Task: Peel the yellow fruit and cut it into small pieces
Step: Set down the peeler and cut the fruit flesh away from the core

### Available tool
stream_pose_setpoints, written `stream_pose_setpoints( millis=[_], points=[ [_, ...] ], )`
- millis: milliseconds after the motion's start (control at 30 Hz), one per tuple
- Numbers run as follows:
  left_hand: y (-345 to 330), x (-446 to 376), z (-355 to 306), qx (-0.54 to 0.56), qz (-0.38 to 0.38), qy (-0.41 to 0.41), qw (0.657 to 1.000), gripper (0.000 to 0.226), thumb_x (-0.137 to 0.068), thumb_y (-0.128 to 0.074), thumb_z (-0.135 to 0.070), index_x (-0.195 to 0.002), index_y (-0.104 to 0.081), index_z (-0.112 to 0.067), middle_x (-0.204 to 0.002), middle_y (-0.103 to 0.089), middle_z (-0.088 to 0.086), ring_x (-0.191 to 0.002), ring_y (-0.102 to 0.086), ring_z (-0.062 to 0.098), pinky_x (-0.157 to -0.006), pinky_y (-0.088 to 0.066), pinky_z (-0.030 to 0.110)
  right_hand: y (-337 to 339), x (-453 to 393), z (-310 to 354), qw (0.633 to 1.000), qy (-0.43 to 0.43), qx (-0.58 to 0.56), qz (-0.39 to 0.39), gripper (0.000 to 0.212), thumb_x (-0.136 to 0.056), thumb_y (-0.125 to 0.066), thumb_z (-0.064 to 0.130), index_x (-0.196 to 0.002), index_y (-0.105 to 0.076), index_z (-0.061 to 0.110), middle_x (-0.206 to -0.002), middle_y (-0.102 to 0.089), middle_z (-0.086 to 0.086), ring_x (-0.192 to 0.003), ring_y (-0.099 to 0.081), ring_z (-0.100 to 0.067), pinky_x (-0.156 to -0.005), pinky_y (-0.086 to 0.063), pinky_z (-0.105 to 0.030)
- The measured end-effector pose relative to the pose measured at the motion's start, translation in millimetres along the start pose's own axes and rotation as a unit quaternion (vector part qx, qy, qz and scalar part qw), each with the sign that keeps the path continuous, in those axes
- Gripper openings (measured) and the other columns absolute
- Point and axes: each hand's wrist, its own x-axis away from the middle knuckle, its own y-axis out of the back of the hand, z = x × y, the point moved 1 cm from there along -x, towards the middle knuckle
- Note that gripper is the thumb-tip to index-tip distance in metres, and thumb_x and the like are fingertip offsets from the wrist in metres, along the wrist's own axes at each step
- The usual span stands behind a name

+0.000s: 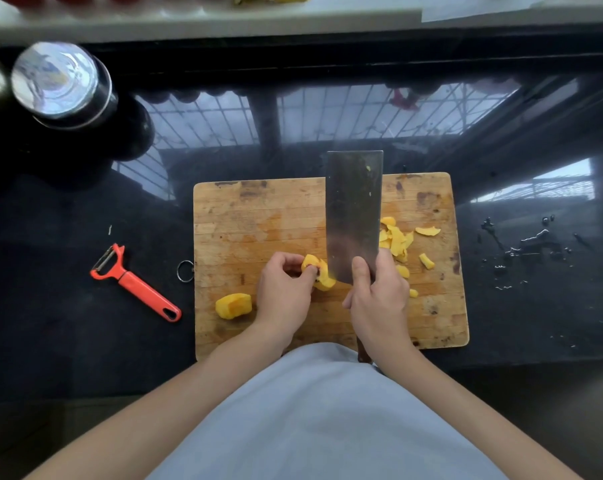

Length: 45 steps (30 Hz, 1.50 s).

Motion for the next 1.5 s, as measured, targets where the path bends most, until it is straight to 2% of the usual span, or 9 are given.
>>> stream_pose_setpoints(
  millis=[300, 733, 867, 933, 1000, 1100, 1233, 1367, 1500],
  points=[
    [1.2, 1.5, -3.0, -0.007, 0.005, -0.001, 1.000, 0.006, -0.097, -0.072, -0.026, -0.098, -0.066, -0.028, -0.097, -0.070, -0.008, -0.094, -0.070, 0.016, -0.086, -0.063, 0.042, -16.4, -6.7, -9.9, 1.000, 0.023, 0.017, -0.010, 0.019, -0.106, -0.042, 0.034, -0.088, -0.039, 0.030, -0.065, -0.058, -0.008, -0.057, -0.058, -0.027, -0.051, -0.048, -0.053],
    [2.7, 3.1, -6.5, -0.037, 0.007, 0.000, 0.999, 0.007, -0.098, -0.070, -0.023, -0.099, -0.064, -0.027, -0.100, -0.068, -0.006, -0.096, -0.067, 0.016, -0.087, -0.063, 0.043, -3.0, -2.1, 0.1, 1.000, 0.014, 0.009, -0.002, 0.016, -0.107, -0.043, 0.032, -0.094, -0.047, 0.023, -0.070, -0.060, -0.001, -0.057, -0.061, -0.018, -0.053, -0.052, -0.050],
    [2.6, 3.2, -7.7, -0.132, 0.006, -0.081, 0.988, 0.011, -0.101, -0.064, -0.022, -0.105, -0.058, -0.030, -0.110, -0.060, -0.008, -0.104, -0.061, 0.016, -0.089, -0.056, 0.034, 32.3, -10.9, 10.8, 0.998, 0.012, 0.016, -0.052, 0.014, -0.107, -0.046, 0.028, -0.095, -0.051, 0.023, -0.077, -0.061, 0.002, -0.060, -0.064, -0.014, -0.057, -0.057, -0.040],
    [-1.3, 8.4, -9.6, -0.191, 0.041, -0.123, 0.973, 0.025, -0.100, -0.065, -0.030, -0.123, -0.055, -0.030, -0.121, -0.052, -0.008, -0.108, -0.055, 0.012, -0.089, -0.047, 0.029, 42.5, -26.8, 15.4, 0.992, 0.074, 0.082, -0.061, 0.010, -0.105, -0.047, 0.021, -0.106, -0.057, 0.023, -0.090, -0.058, 0.007, -0.071, -0.062, -0.012, -0.062, -0.055, -0.037],
    [-6.2, 14.3, -10.2, -0.266, 0.080, -0.153, 0.948, 0.051, -0.095, -0.071, -0.038, -0.139, -0.046, -0.030, -0.130, -0.044, -0.006, -0.113, -0.050, 0.013, -0.093, -0.047, 0.031, 44.7, -44.3, 22.5, 0.977, 0.140, 0.154, -0.035, 0.034, -0.099, -0.052, 0.011, -0.129, -0.060, 0.024, -0.101, -0.051, 0.008, -0.081, -0.055, -0.011, -0.065, -0.049, -0.029],
    [-4.2, 16.0, -13.6, -0.352, 0.083, -0.194, 0.912, 0.055, -0.094, -0.069, -0.021, -0.143, -0.044, -0.026, -0.137, -0.046, 0.000, -0.126, -0.049, 0.022, -0.100, -0.047, 0.036, 34.4, -59.3, 33.4, 0.964, 0.170, 0.201, 0.035, 0.052, -0.095, -0.058, 0.009, -0.142, -0.053, 0.028, -0.109, -0.045, 0.005, -0.088, -0.053, -0.014, -0.071, -0.051, -0.030],
    [26.6, 14.4, -9.3, -0.290, 0.108, -0.181, 0.934, 0.046, -0.090, -0.062, 0.000, -0.131, -0.055, -0.022, -0.127, -0.054, -0.005, -0.121, -0.053, 0.020, -0.093, -0.040, 0.024, 4.6, -55.5, 36.3, 0.956, 0.162, 0.215, 0.115, 0.044, -0.094, -0.064, 0.010, -0.135, -0.056, 0.023, -0.117, -0.042, 0.002, -0.101, -0.054, -0.022, -0.087, -0.054, -0.042],
    [82.5, 33.8, -6.3, -0.133, 0.090, -0.156, 0.975, 0.046, -0.090, -0.074, -0.004, -0.121, -0.064, -0.036, -0.122, -0.059, -0.018, -0.110, -0.055, -0.005, -0.084, -0.042, 0.007, -31.5, -35.4, 30.2, 0.942, 0.127, 0.274, 0.144, 0.036, -0.092, -0.059, 0.003, -0.117, -0.048, 0.027, -0.123, -0.034, 0.005, -0.093, -0.052, -0.023, -0.075, -0.056, -0.037],
    [120.3, 45.1, -4.2, -0.080, 0.063, -0.153, 0.983, 0.052, -0.087, -0.082, -0.017, -0.129, -0.064, -0.041, -0.123, -0.061, -0.023, -0.108, -0.056, -0.014, -0.097, -0.048, 0.017, -58.4, -9.7, 22.0, 0.925, 0.153, 0.316, 0.142, 0.050, -0.089, -0.054, -0.003, -0.131, -0.040, 0.019, -0.126, -0.037, -0.005, -0.094, -0.052, -0.027, -0.071, -0.051, -0.037]
  ],
)
